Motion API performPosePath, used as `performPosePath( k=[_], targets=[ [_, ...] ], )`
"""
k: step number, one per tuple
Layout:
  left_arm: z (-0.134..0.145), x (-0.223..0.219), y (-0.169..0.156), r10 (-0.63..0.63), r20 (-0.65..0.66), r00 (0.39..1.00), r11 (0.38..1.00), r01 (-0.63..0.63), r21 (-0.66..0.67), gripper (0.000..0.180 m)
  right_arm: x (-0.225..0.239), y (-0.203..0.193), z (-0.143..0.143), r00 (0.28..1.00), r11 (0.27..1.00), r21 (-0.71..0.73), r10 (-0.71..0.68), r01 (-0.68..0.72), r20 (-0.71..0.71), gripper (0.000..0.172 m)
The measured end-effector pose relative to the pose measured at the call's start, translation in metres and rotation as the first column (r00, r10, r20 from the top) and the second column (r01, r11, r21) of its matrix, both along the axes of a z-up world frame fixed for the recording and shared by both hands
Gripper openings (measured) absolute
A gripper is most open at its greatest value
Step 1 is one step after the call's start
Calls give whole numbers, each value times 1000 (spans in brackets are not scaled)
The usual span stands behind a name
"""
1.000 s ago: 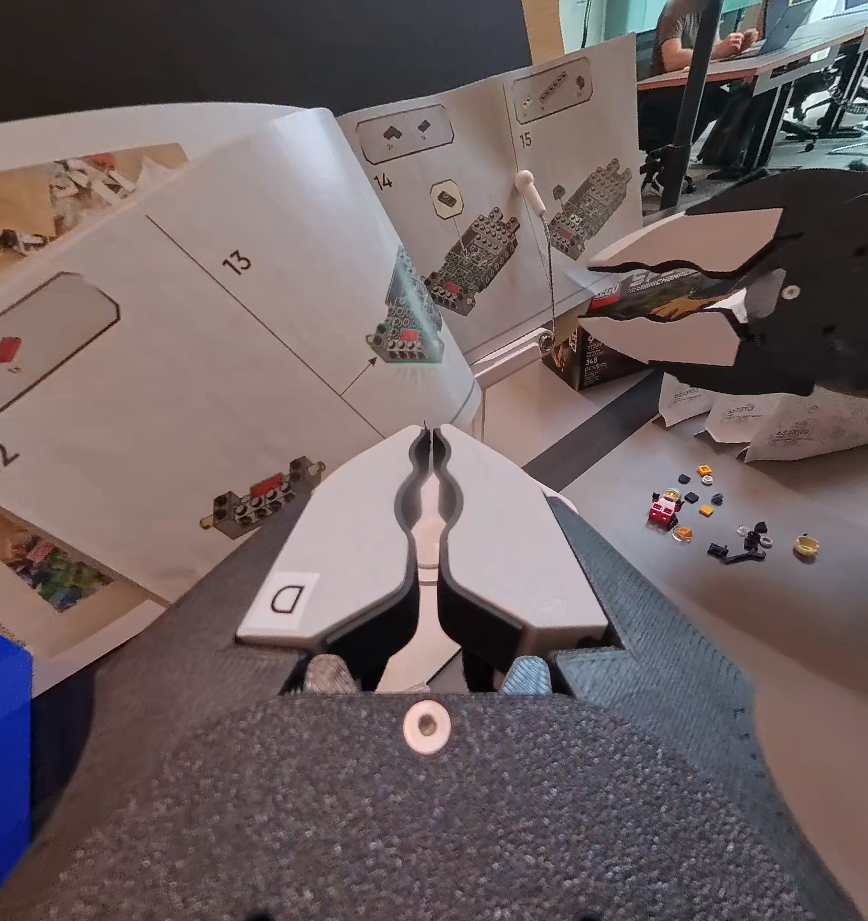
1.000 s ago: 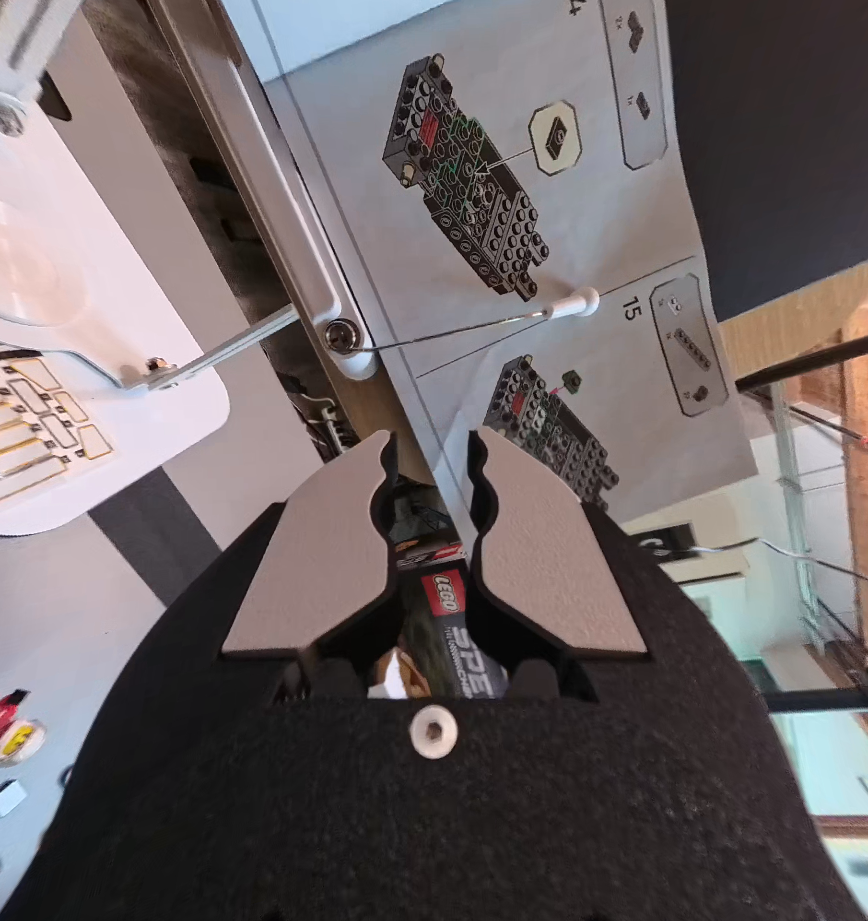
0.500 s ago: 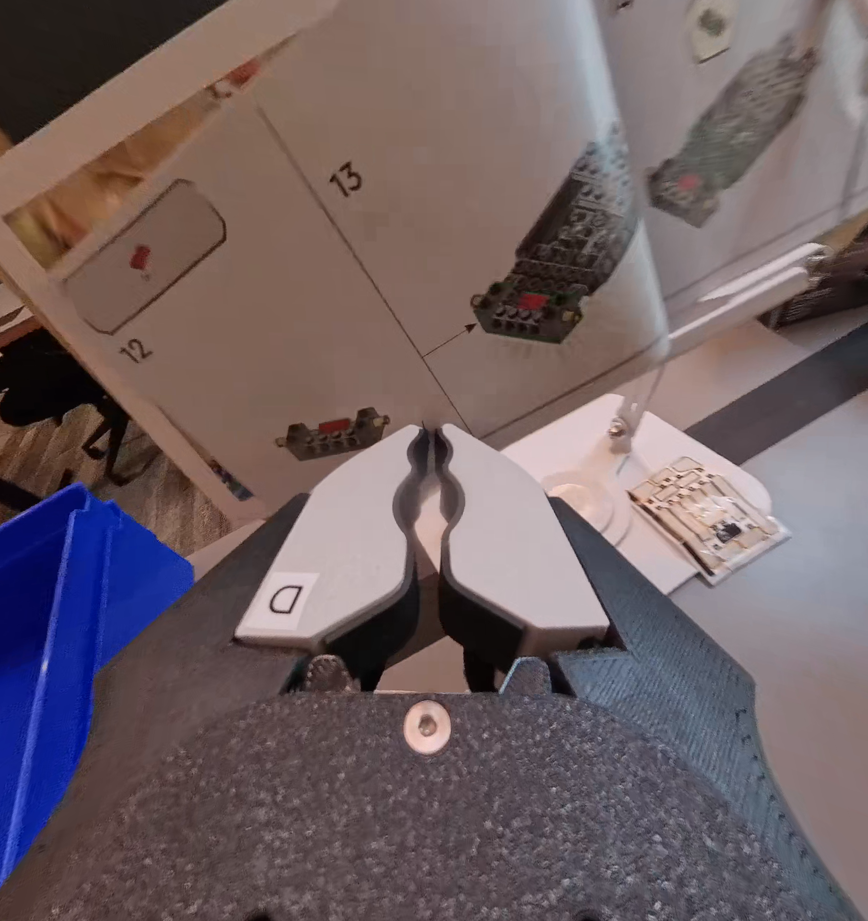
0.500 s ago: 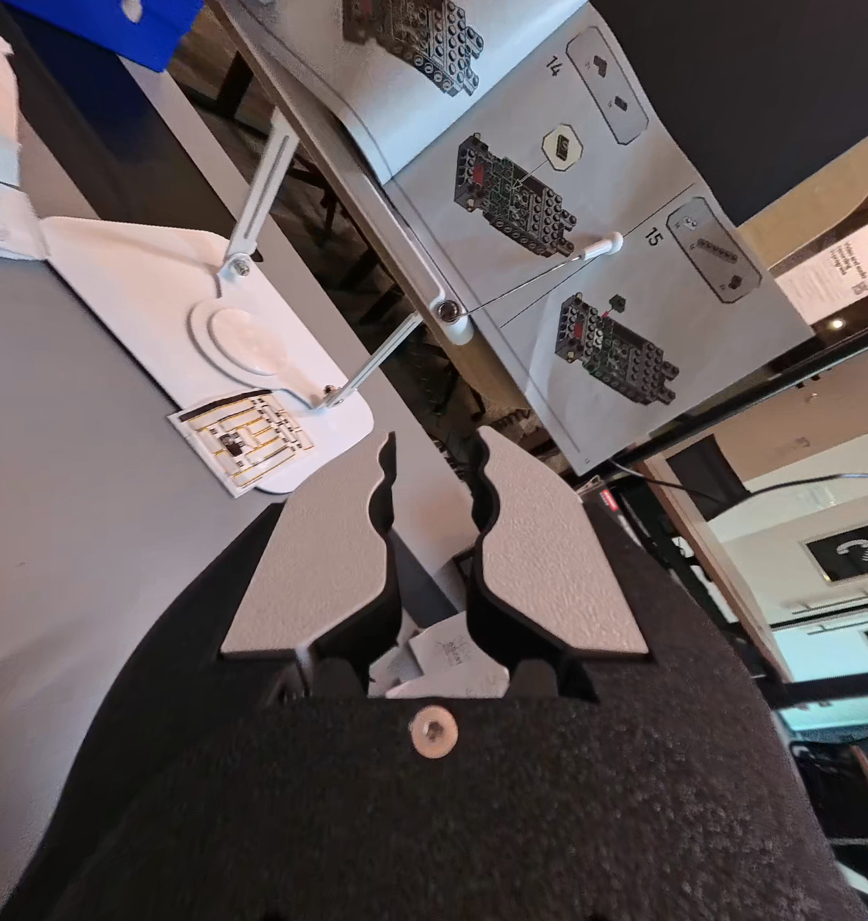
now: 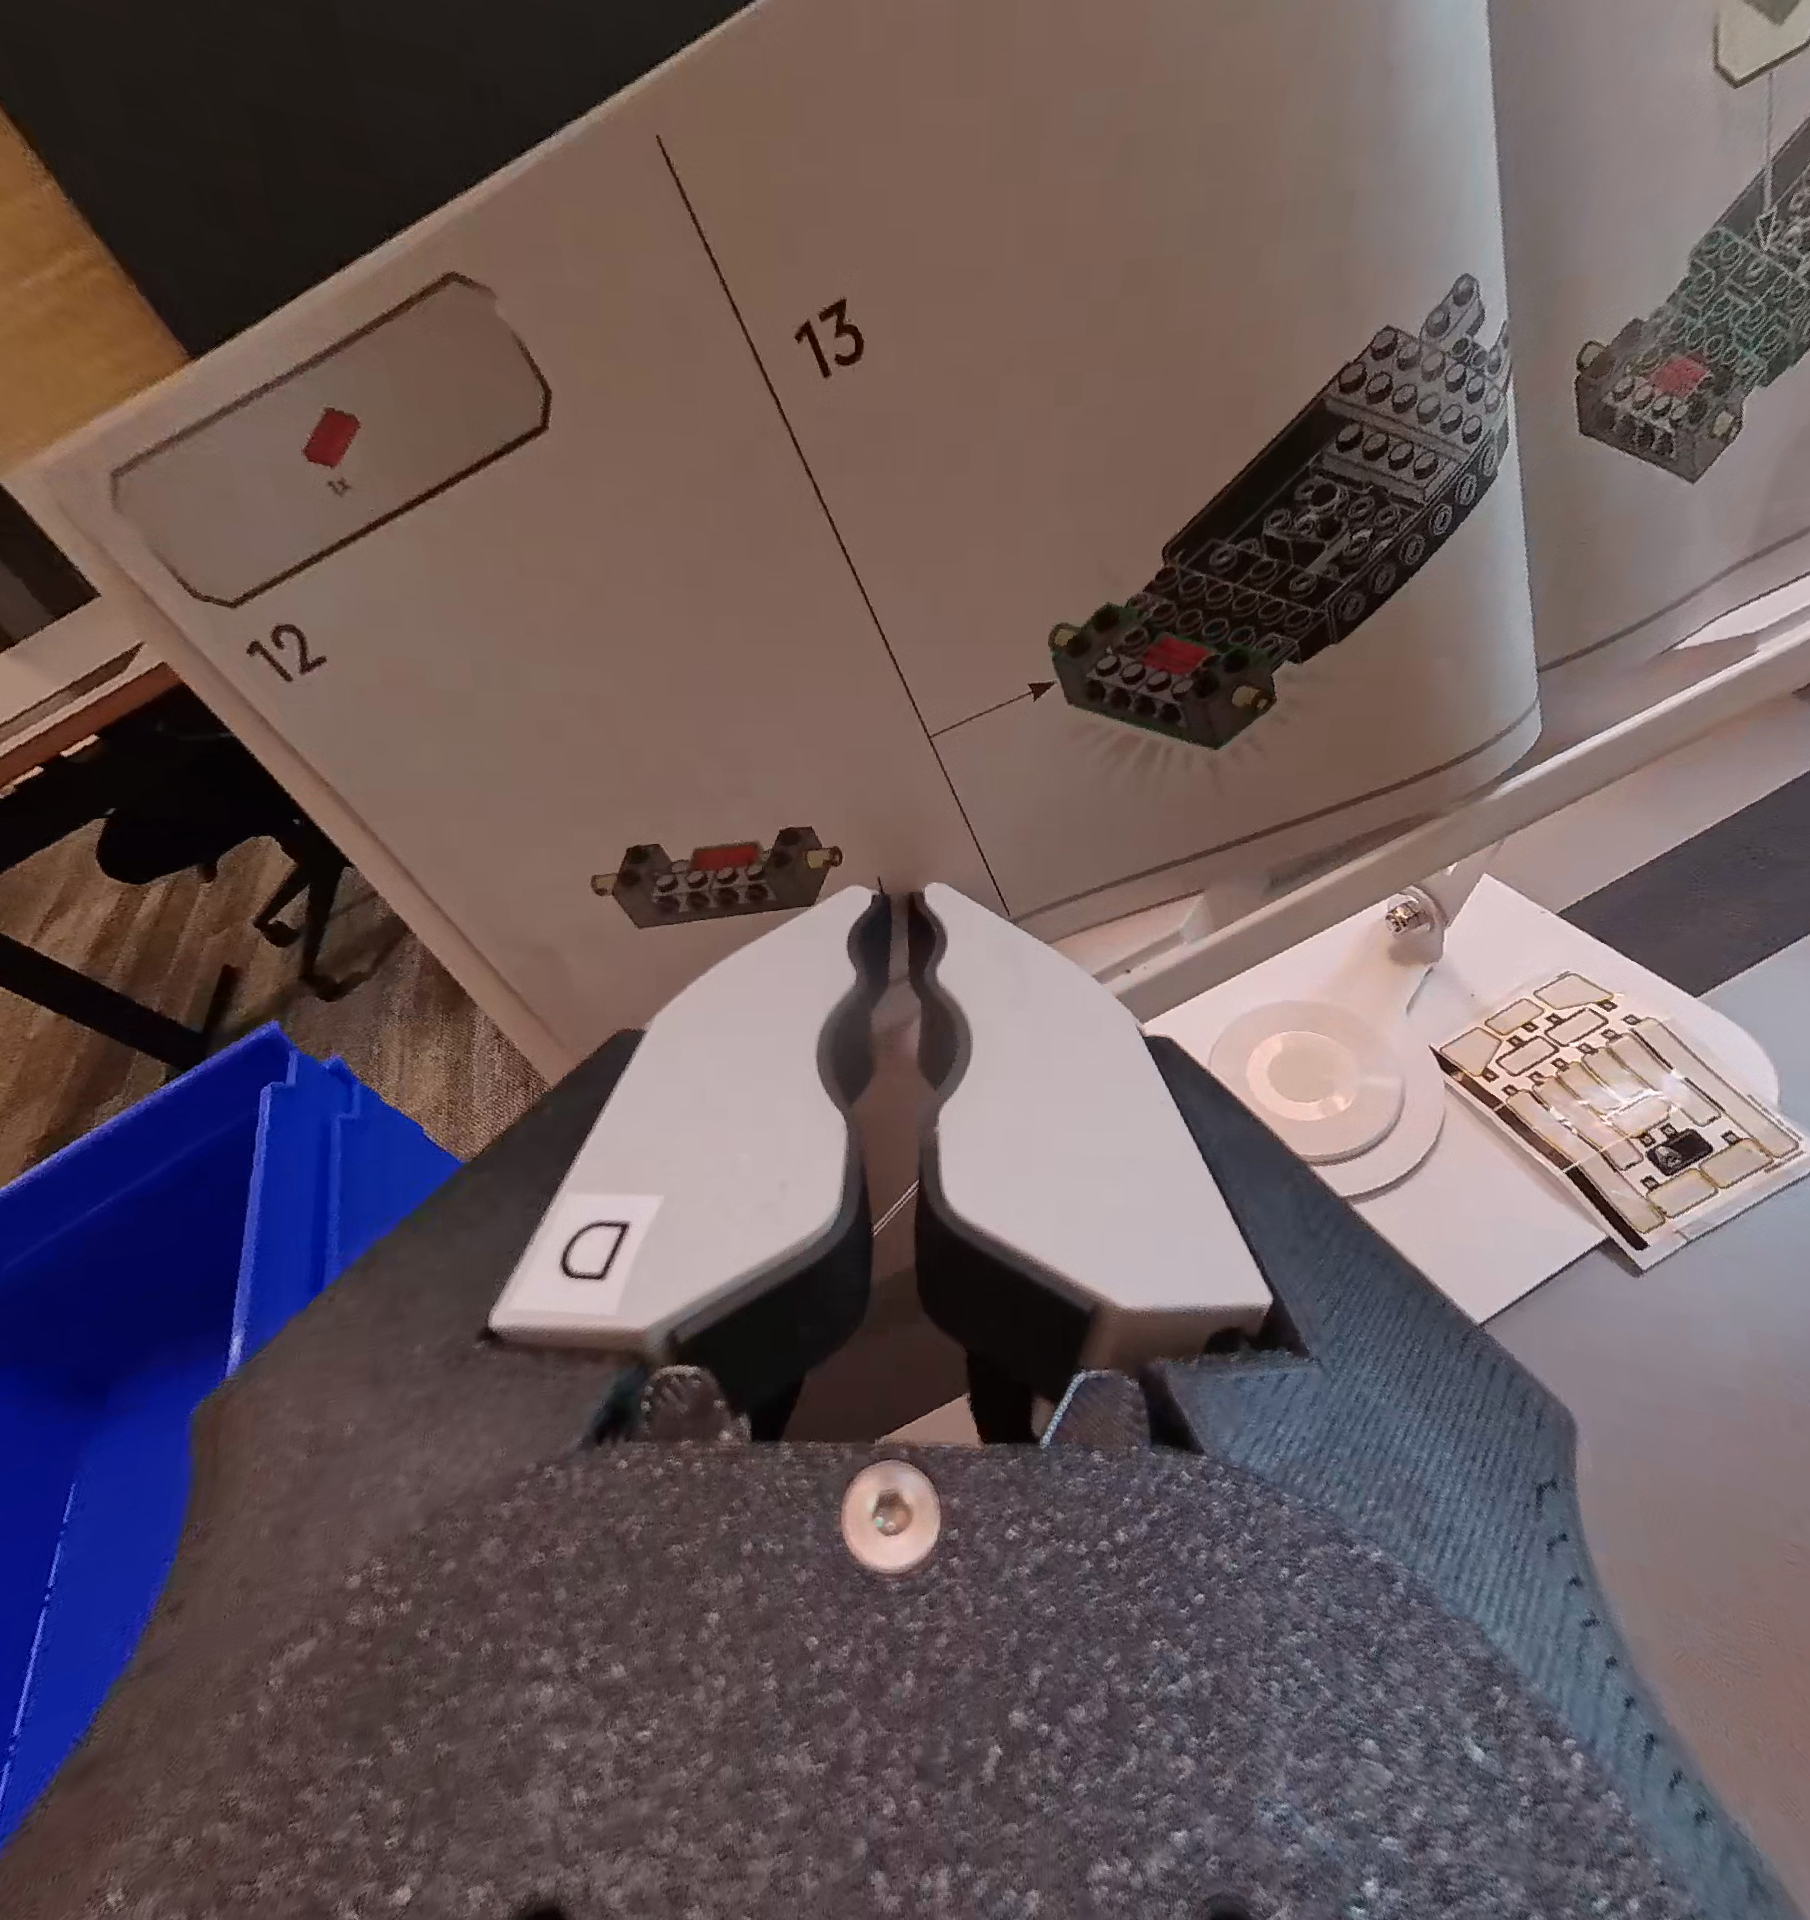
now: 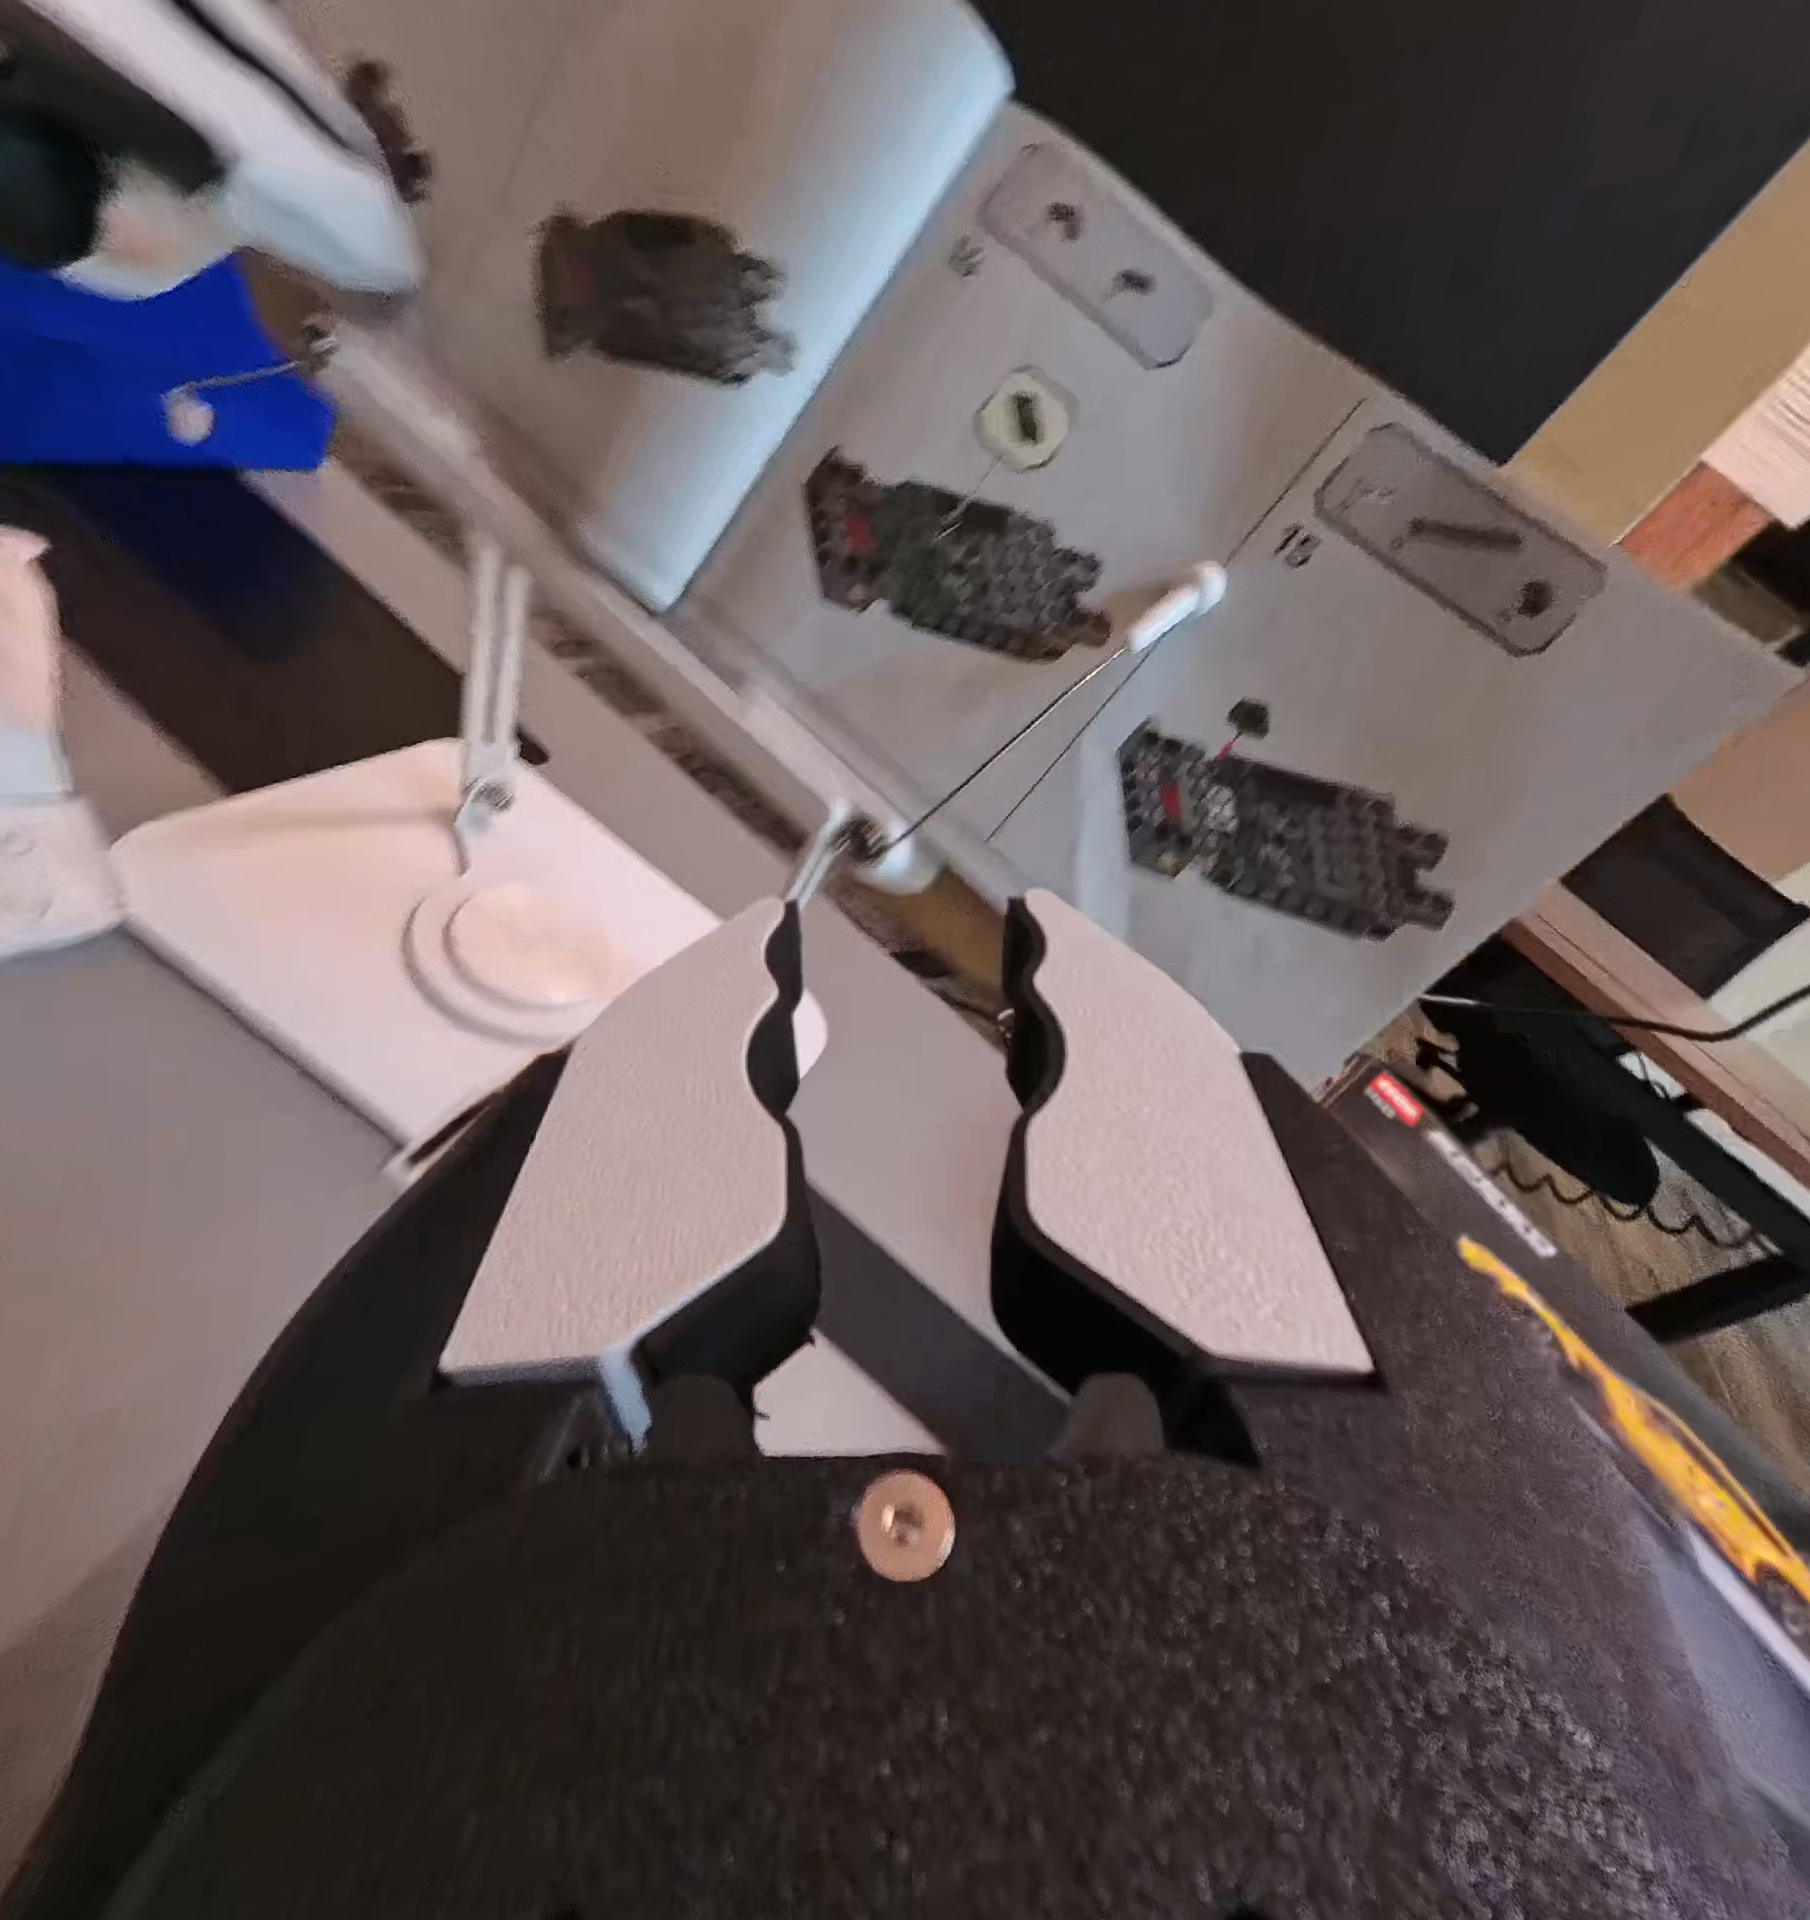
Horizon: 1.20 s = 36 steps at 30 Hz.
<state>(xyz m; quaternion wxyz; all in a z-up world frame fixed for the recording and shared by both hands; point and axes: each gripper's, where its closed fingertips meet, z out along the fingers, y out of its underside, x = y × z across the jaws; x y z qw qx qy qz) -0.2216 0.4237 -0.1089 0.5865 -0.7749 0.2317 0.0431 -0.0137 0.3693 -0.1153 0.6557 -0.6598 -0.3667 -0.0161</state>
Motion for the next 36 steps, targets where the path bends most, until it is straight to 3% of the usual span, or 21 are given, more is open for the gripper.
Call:
performPosePath(
  k=[4, 5, 7, 14, 20, 30, 36],
  targets=[
    [0, 0, 0, -4, -3, 1000, 1000, 4, 1, 4, -12, 48, 22, 993, 996, -87, -36, 26, -116, 43],
    [0, 0, 0, -5, 1, 1000, 1000, 5, 0, 3, -16, 56, 24, 992, 995, -97, -47, 35, -121, 37],
    [-1, -1, -1, -4, 6, 1000, 1000, 4, -3, 3, -24, 62, 30, 994, 997, -58, -59, 54, -87, 7],
    [-4, -2, -3, -12, 32, 999, 1000, 12, -9, 2, -72, 51, 14, 950, 968, 238, 2, -80, 313, 0],
    [-4, -4, -3, -3, 51, 999, 1000, 4, -10, 1, -79, 42, 4, 834, 911, 296, 87, -287, 544, 0],
    [1, -16, -20, 25, 174, 984, 1000, -24, -11, 6, -78, 43, 3, 815, 901, 327, 47, -284, 578, 3],
    [16, -8, -49, -14, 203, 979, 998, 1, 62, 7, -73, 16, 14, 882, 908, 323, 95, -267, 462, 20]
  ],
)
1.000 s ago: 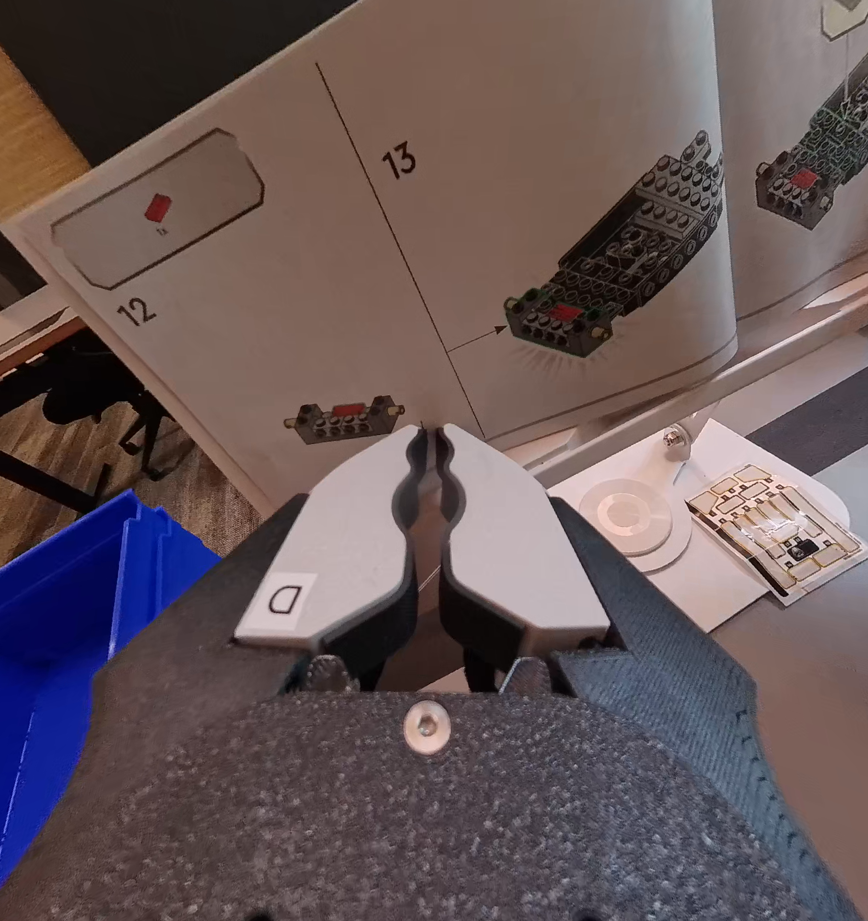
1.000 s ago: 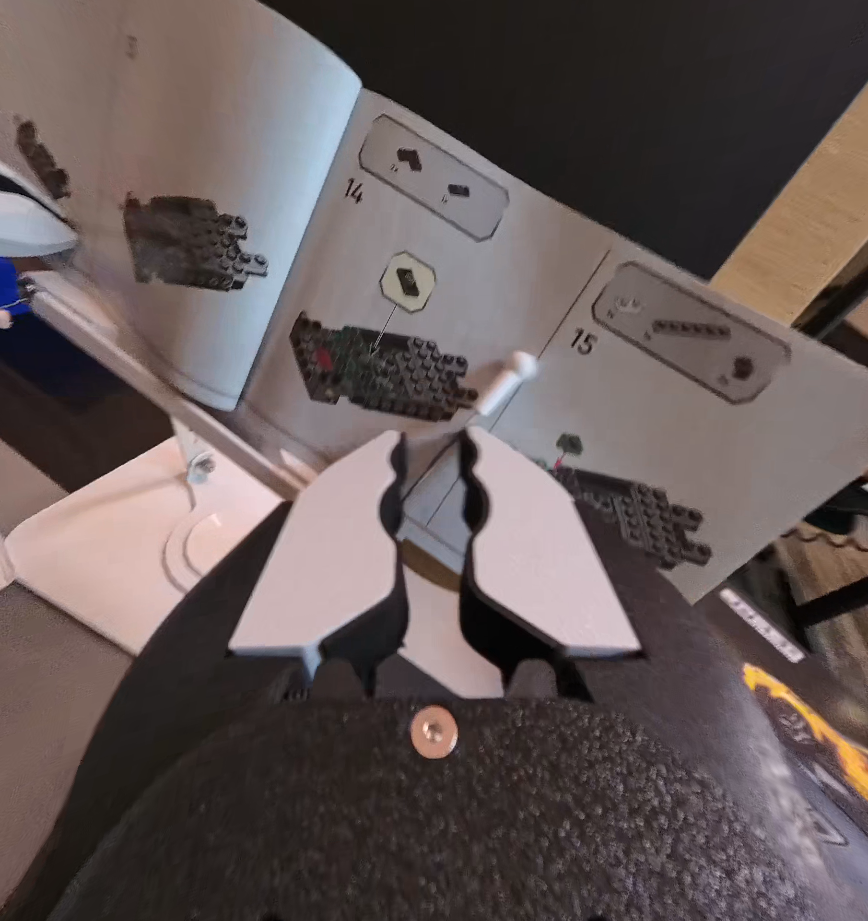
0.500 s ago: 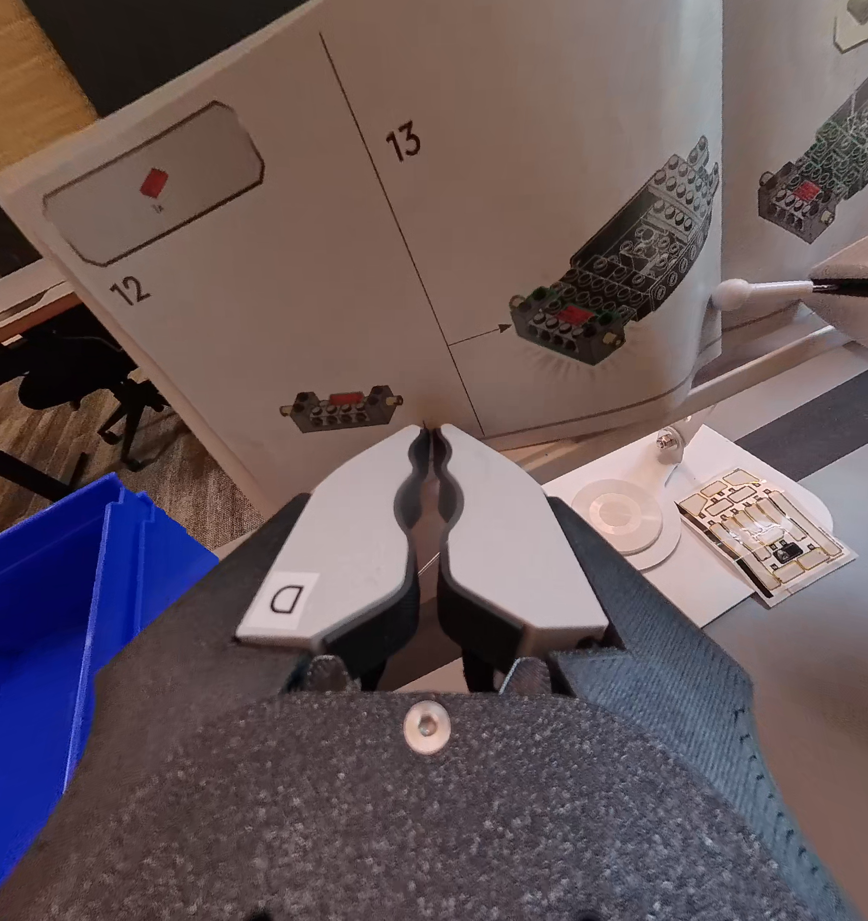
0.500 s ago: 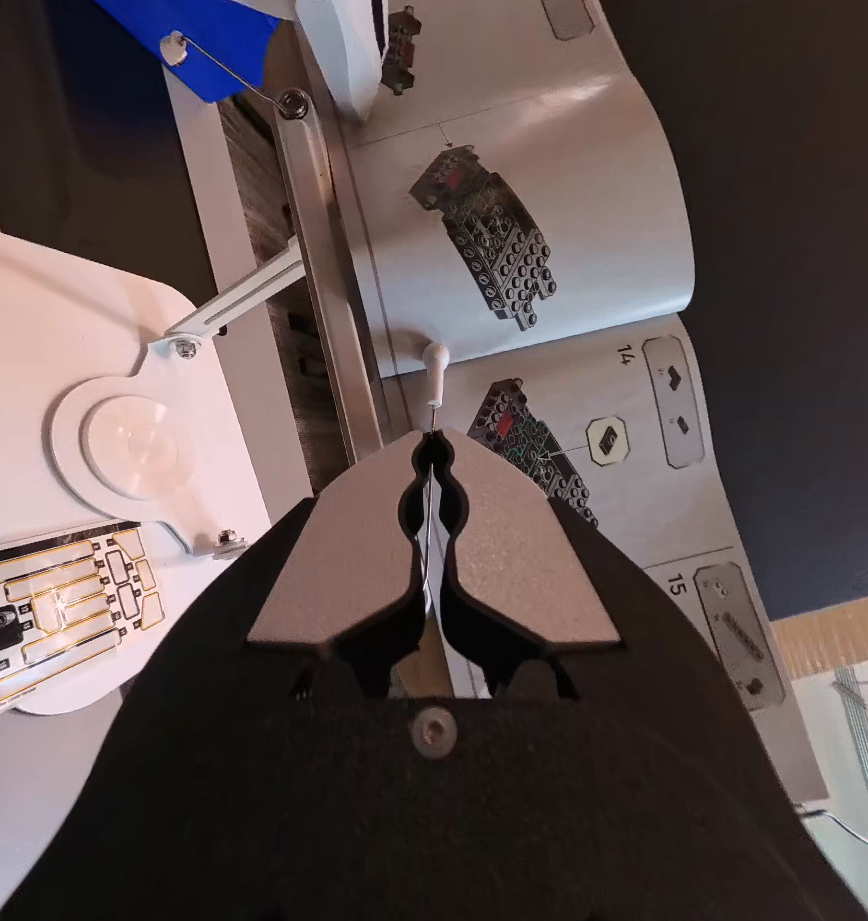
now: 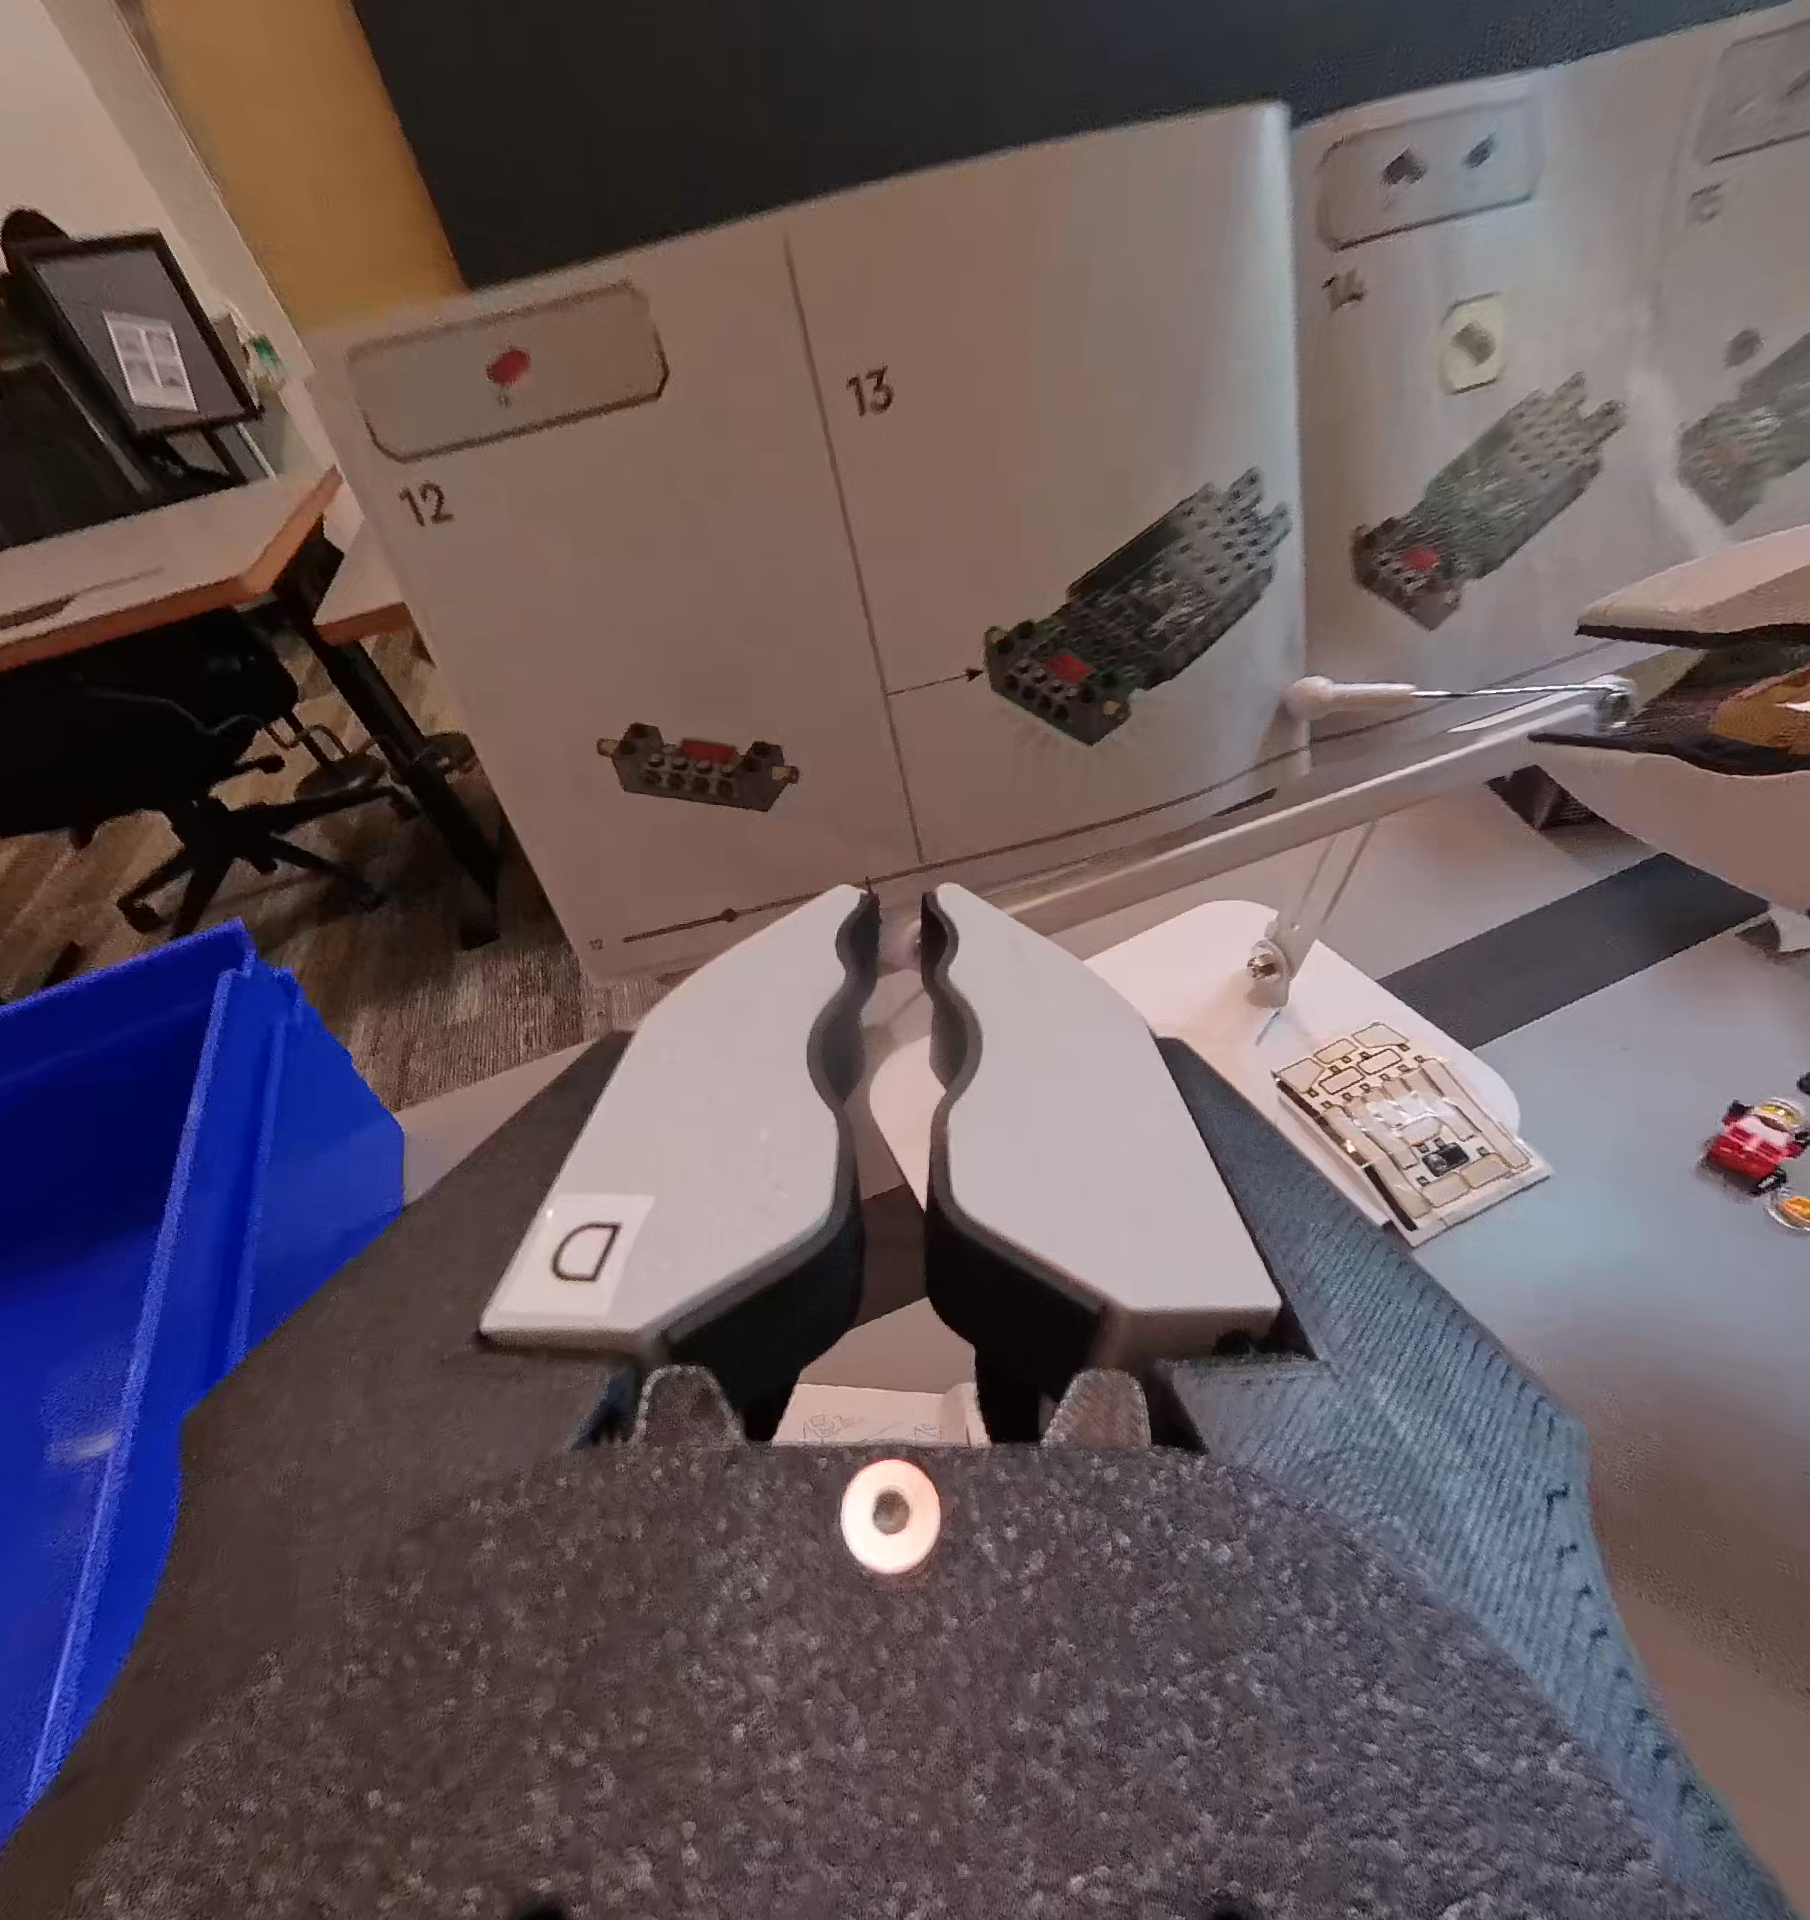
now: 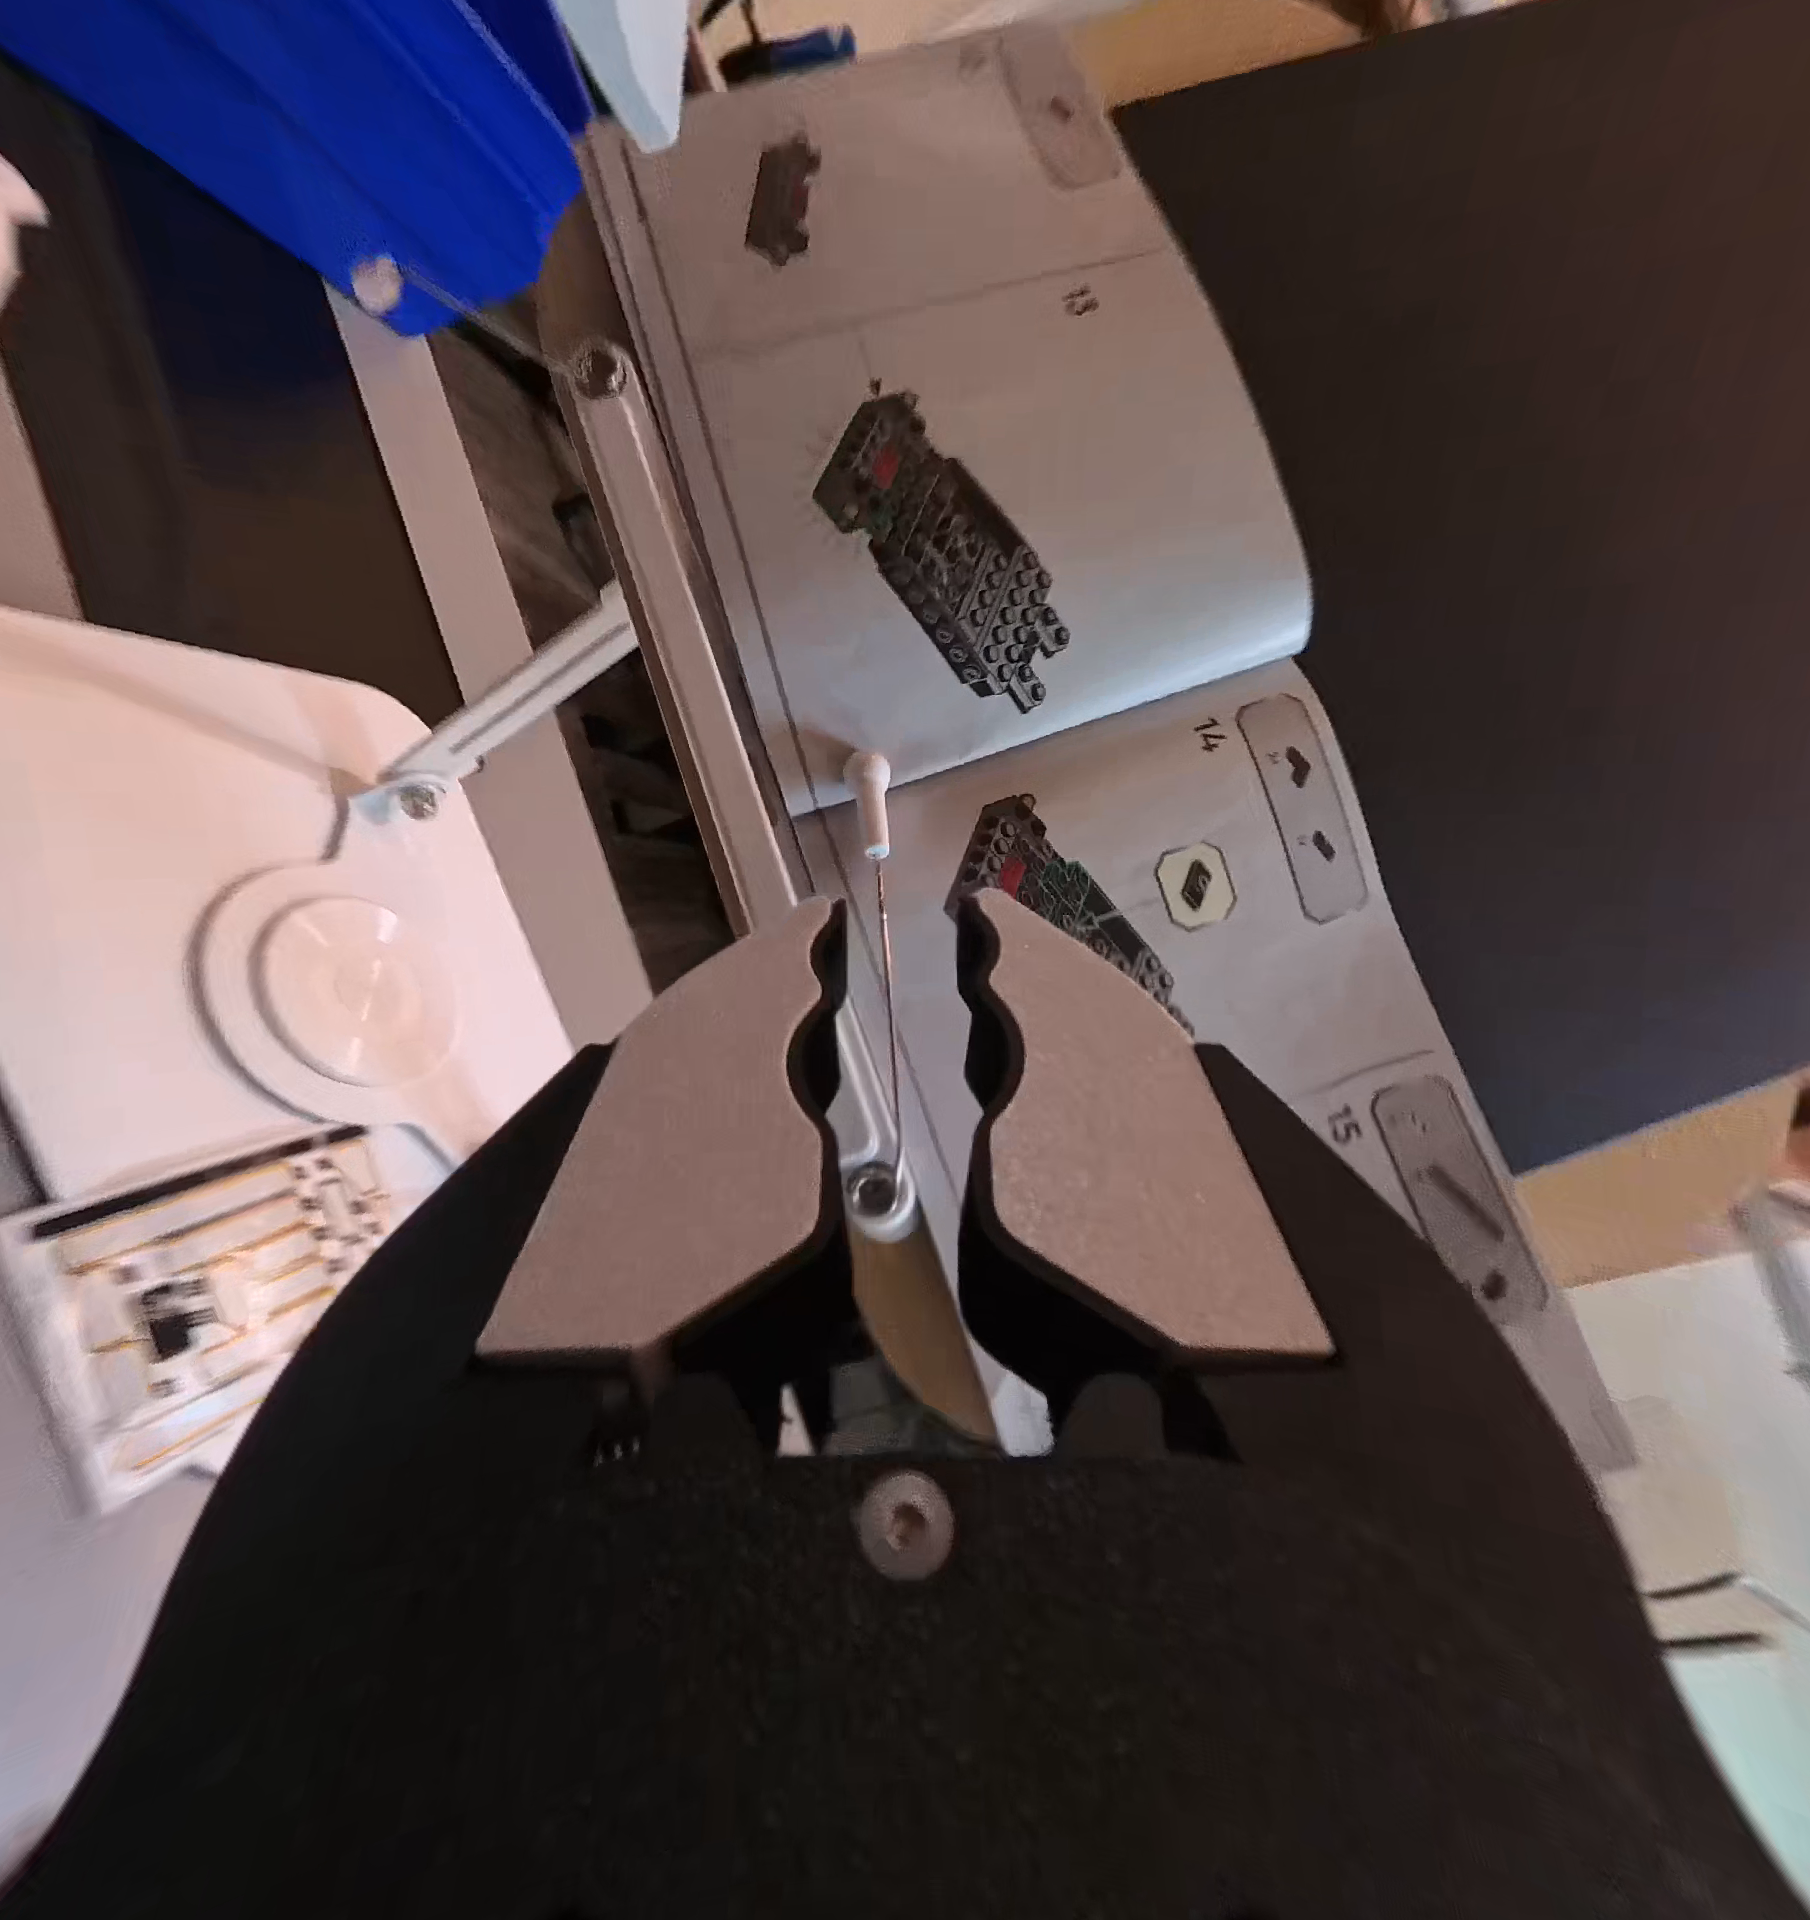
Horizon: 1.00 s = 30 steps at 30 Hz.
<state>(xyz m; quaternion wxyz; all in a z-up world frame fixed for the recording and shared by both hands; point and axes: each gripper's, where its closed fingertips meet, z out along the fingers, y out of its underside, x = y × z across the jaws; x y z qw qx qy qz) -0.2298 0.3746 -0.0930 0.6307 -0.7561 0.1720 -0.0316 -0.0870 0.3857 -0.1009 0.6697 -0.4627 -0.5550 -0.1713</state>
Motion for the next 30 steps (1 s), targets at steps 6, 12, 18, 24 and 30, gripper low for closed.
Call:
performPosePath(
  k=[6, 12, 18, 24, 30],
  targets=[
    [21, 28, -50, -134, 17, 991, 990, 132, 56, 4, 26, -71, 0, 962, 962, -245, 57, -124, -266, 31],
    [19, 75, -124, -350, 4, 937, 936, 350, 49, 0, 73, -152, -18, 918, 855, -473, 9, -212, -396, 20],
    [-7, 124, -203, -495, 3, 869, 869, 495, 19, 0, 121, -205, -32, 851, 777, -579, -111, -247, -512, 0],
    [-43, 156, -252, -546, 77, 834, 837, 548, 4, 3, 130, -227, -54, 807, 777, -571, -144, -267, -573, 0],
    [-94, 160, -255, -635, 80, 768, 763, 640, -87, 27, 114, -238, -75, 832, 724, -597, -57, -346, -552, 0]
  ],
)
